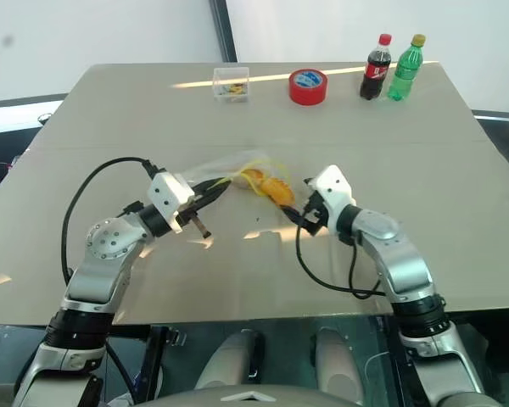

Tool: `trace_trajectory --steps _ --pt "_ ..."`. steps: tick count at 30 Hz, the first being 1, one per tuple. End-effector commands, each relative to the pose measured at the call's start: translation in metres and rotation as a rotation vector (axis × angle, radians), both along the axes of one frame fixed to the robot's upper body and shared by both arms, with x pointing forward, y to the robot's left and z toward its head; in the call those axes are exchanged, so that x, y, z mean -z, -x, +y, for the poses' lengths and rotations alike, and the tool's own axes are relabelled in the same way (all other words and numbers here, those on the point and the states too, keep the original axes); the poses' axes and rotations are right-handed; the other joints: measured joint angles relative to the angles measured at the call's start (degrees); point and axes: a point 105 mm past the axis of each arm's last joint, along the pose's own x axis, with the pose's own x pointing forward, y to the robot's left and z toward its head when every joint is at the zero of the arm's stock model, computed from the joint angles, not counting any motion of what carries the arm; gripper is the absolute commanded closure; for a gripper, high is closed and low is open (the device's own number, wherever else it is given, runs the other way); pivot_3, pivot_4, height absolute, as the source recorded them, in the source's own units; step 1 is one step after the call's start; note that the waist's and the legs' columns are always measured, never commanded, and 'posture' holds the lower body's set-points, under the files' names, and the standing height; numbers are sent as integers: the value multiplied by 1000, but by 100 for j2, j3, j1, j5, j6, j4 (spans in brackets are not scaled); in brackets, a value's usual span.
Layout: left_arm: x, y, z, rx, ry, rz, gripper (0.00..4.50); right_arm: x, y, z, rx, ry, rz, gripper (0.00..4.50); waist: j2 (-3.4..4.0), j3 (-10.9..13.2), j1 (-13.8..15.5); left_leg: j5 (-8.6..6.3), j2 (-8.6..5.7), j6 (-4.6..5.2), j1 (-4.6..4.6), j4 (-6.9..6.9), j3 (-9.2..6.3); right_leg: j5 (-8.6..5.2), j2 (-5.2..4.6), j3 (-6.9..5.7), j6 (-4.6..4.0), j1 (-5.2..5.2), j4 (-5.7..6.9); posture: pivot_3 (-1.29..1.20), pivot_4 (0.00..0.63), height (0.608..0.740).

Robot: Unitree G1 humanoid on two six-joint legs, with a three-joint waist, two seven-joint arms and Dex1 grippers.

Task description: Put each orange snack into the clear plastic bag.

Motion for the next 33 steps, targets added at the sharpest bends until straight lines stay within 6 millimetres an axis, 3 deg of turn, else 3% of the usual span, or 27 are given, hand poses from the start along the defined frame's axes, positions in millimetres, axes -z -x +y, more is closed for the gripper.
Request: trace_trajectory --steps 1,2,5,7,9,12,22,28,33 --pt "-9 9 -6 47 -37 -72 4500 0 -11 13 22 -22 9 316 0 0 -9 0 0 0 1 0 1 0 0 1 0 0 0 0 150 740" --pt "-9 10 -6 47 -38 -73 4500 2 -16 13 39 -21 18 316 0 0 -14 0 -1 0 1 0 3 0 -1 2 0 0 1 0 150 740" --pt "-9 12 -7 48 -50 -83 4500 9 -24 13 57 12 16 1078 0 0 -6 0 -2 0 1 0 1 0 0 0 0 -1 2 0 150 740" --pt "-9 13 -6 45 -53 -86 4500 9 -28 14 60 14 7 2243 0 0 -11 0 -4 0 1 0 1 0 -2 1 0 -1 0 0 150 740" --pt "-9 14 -6 42 -53 -88 4500 7 -30 14 62 10 -6 2968 1 0 -17 0 -3 0 1 0 1 0 -1 1 0 -1 0 0 150 740" --pt "-9 15 -7 37 -53 -90 4500 4 -29 14 51 20 -34 4458 0 0 -21 0 -3 0 1 -1 1 0 0 1 0 -1 2 0 150 740" --pt "-4 21 -10 68 -99 -100 4500 -31 -8 40 -128 -51 -114 4458 1 1 -25 0 -2 0 1 -1 1 0 0 1 0 -1 2 0 150 740" --pt "-2 23 -10 85 -130 -106 4500 -33 -4 51 -210 -22 -164 4458 1 1 -24 0 -3 0 1 -1 1 0 0 0 0 -2 1 0 150 740" --pt "2 32 -14 129 -161 -115 4500 -26 -5 72 -262 1 -208 4458 2 1 -32 0 -2 0 2 -2 1 0 0 0 0 -2 1 0 150 740"
